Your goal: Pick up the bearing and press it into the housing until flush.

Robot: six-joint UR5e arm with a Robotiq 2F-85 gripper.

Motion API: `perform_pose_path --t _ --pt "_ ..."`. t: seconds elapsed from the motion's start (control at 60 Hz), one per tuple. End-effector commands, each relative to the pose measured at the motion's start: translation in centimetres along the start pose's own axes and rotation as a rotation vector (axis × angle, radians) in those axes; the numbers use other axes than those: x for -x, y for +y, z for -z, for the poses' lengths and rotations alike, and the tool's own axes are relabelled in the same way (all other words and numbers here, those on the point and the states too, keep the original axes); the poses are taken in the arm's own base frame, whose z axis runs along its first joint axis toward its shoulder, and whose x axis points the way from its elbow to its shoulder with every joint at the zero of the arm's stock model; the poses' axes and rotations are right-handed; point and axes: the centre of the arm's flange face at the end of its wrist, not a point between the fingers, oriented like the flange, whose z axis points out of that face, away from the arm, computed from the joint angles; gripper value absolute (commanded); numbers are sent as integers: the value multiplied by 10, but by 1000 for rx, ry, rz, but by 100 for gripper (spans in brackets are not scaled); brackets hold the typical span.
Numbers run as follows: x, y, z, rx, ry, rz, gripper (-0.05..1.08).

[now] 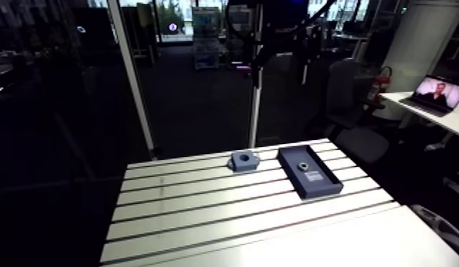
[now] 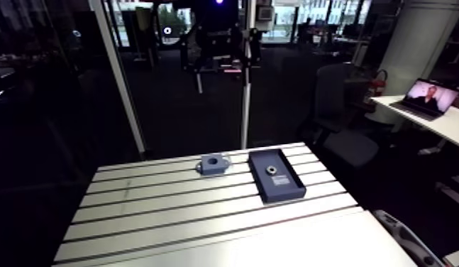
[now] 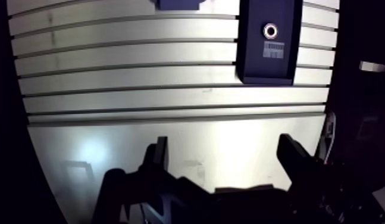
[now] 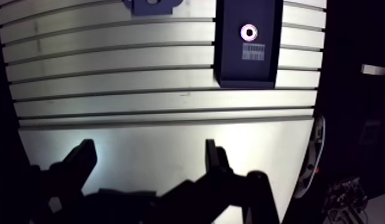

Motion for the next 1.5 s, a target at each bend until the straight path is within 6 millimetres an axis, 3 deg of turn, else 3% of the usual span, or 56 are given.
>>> perform_pose_path --t 0.017,0.4,0.717,1.25,1.5 --pt "-18 34 -17 7 41 -1 1" --pt "-40 101 -70 -2 12 -48 1" --pt "-62 120 -128 -11 0 -23 1" --pt "-86 140 -185 -10 22 -48 1" --pt "-83 146 -199 -10 20 -59 1"
